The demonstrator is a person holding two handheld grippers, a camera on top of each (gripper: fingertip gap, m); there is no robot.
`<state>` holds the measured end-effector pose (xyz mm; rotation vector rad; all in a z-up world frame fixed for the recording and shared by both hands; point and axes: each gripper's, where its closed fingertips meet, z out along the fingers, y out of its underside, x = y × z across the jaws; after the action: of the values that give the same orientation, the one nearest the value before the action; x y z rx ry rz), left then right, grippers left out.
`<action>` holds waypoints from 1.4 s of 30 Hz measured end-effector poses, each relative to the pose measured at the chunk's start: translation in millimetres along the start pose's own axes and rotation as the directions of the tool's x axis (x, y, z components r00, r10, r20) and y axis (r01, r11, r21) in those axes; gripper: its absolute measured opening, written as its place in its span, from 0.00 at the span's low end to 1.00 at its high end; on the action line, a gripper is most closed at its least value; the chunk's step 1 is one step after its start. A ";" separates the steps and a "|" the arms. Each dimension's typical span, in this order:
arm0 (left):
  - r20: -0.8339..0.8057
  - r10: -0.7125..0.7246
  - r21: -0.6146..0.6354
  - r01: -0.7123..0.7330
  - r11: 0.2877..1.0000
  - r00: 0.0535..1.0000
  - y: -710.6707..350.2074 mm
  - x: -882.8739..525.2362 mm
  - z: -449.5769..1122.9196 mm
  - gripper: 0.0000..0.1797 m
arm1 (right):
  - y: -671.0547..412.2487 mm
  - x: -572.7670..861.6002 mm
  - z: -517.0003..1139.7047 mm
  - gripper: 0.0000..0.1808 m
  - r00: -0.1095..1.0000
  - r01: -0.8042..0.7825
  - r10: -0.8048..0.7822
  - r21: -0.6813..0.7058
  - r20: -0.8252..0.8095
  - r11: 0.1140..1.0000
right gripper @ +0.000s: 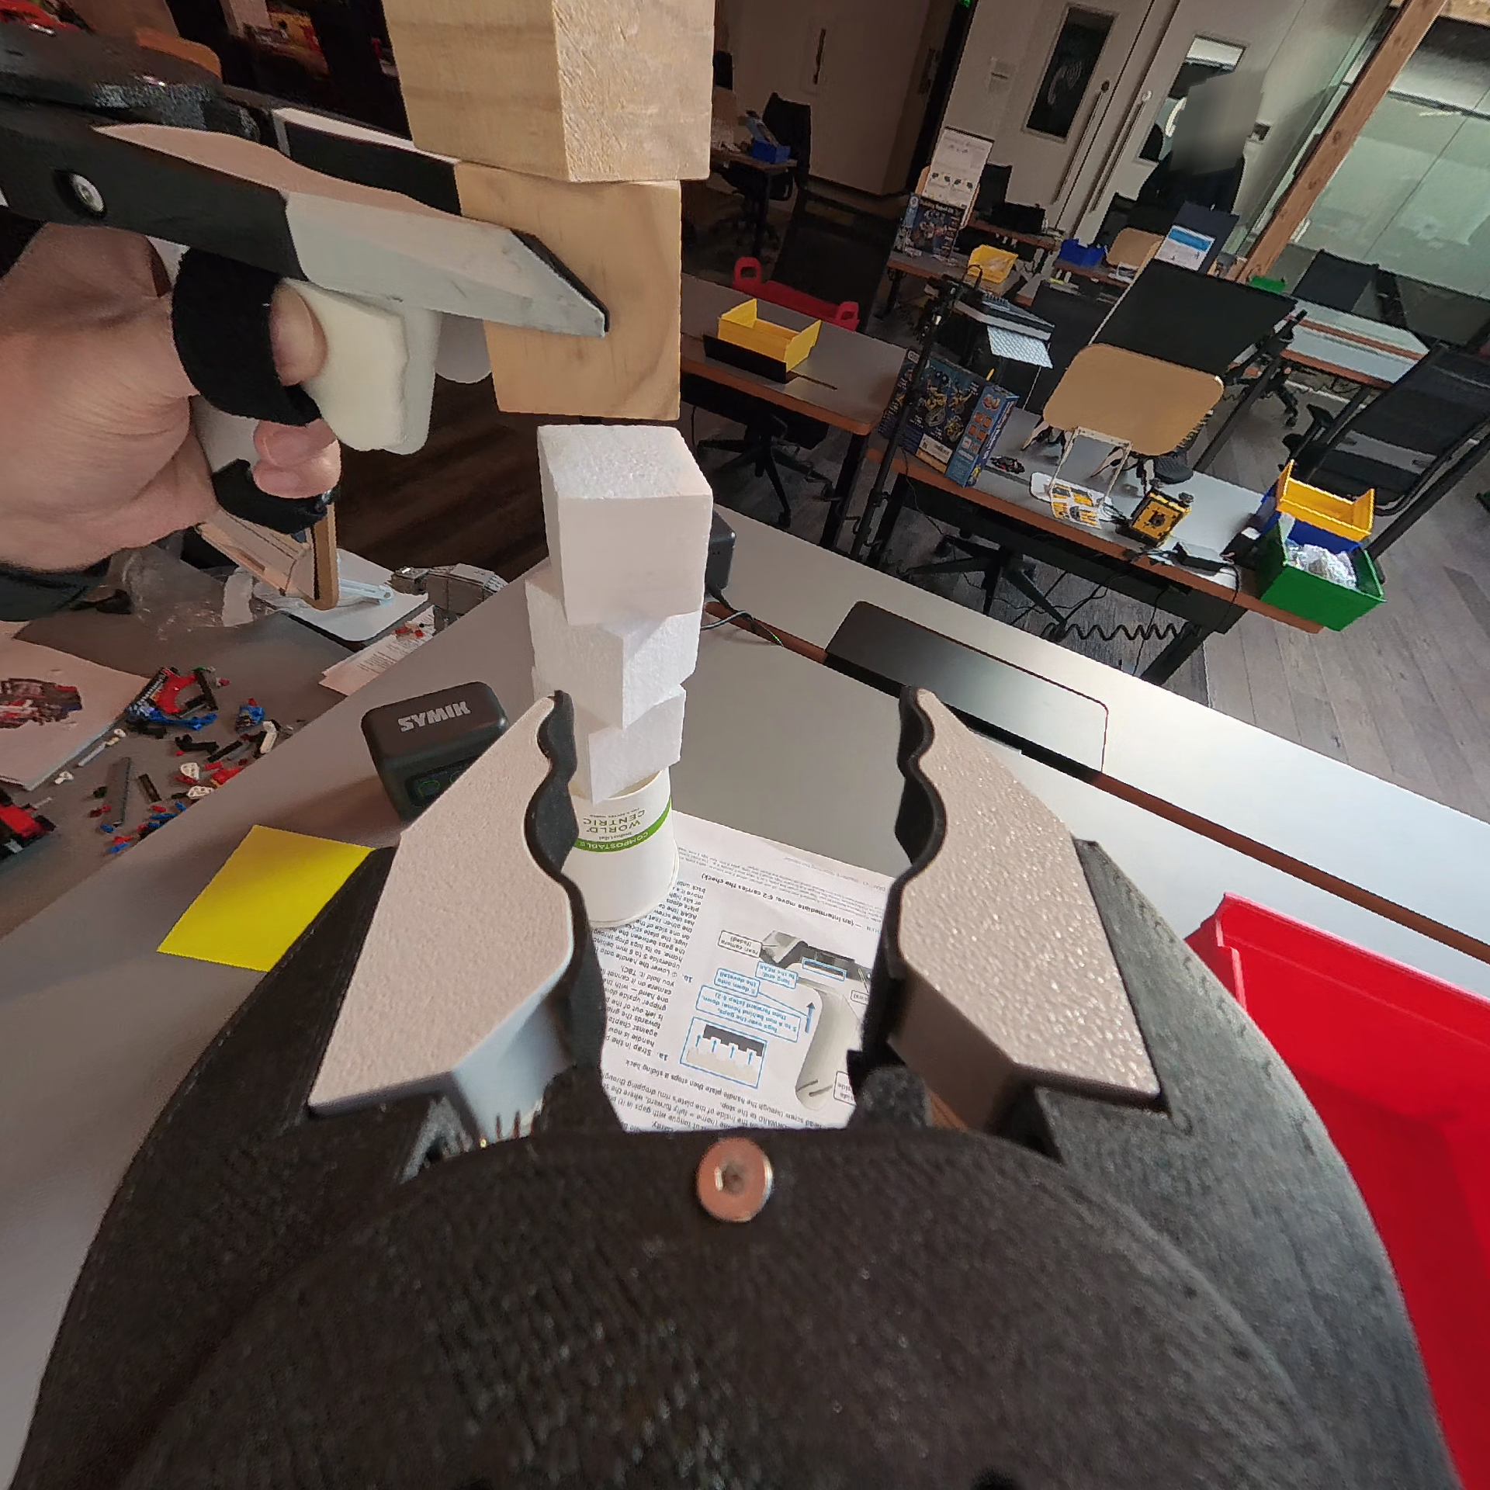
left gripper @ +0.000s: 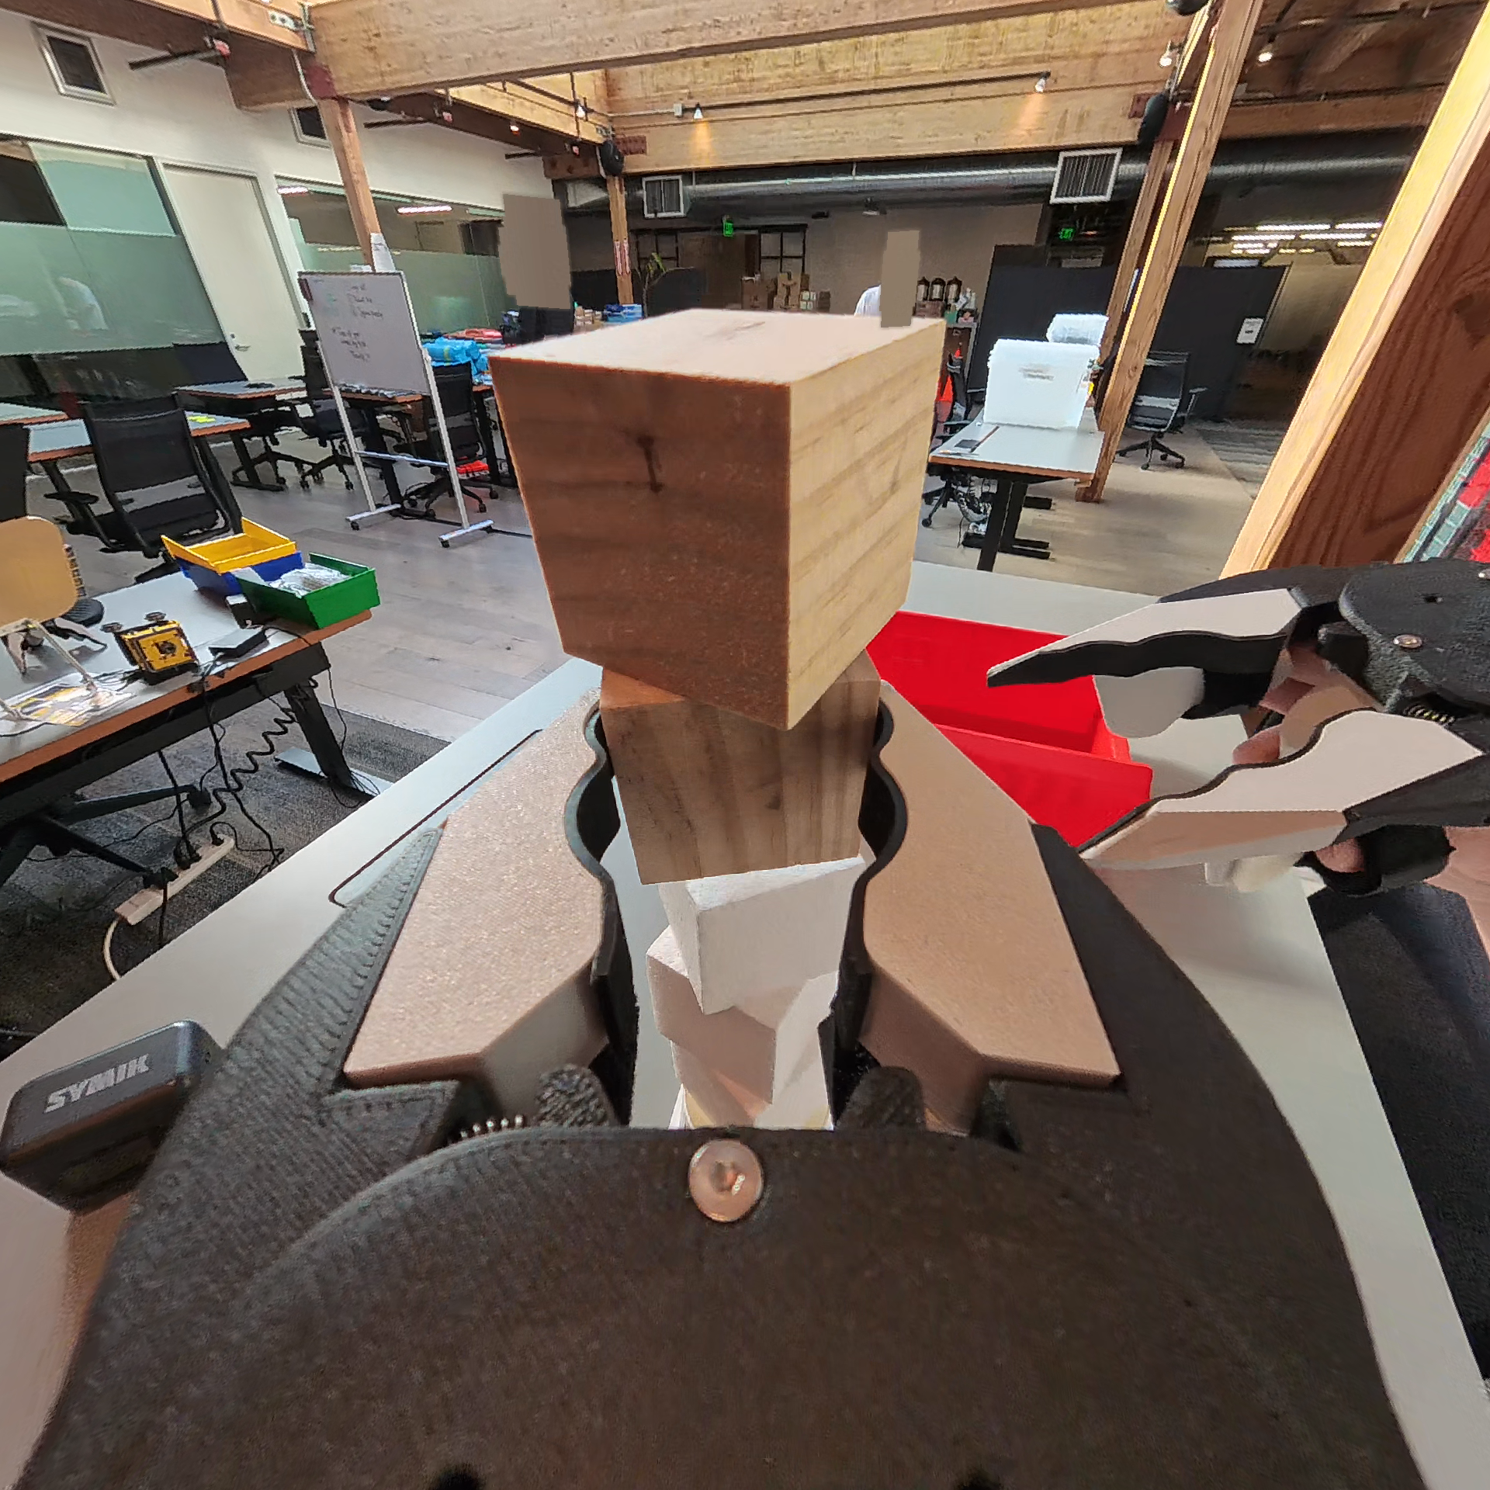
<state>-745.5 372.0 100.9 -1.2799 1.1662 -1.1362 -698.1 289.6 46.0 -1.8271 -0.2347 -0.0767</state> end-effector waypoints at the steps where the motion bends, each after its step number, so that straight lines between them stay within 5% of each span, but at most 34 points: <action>1: 0.003 -0.001 -0.008 0.001 1.000 1.000 2.9 -1.5 2.0 0.32 | 1.4 1.5 -2.1 0.44 1.000 0.002 -0.002 -0.003 -0.006 1.000; 11: 0.014 0.021 -0.072 -0.020 0.997 1.000 21.0 -4.2 10.2 0.32 | 12.9 0.5 -2.2 0.44 1.000 0.004 -0.003 -0.021 0.008 1.000; 23: 0.091 -0.044 0.088 0.036 0.995 0.995 25.3 3.1 -52.5 0.47 | 41.0 -11.8 -8.1 0.44 0.999 0.020 -0.018 -0.039 0.039 0.999; 34: 0.230 -0.128 -0.155 0.166 0.974 0.965 180.3 33.8 -140.3 0.42 | 17.2 -0.6 0.9 0.42 0.984 0.119 -0.132 0.108 0.122 0.987; 42: 0.222 -0.124 -0.147 0.159 0.976 0.967 175.9 38.2 -145.7 0.42 | -95.2 -20.4 43.0 0.51 0.822 0.071 -0.198 0.249 0.534 0.966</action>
<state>-893.2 319.7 -69.6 -1.5916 1.0383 -0.9928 -740.1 352.2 121.2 -1.5701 -0.7587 0.3797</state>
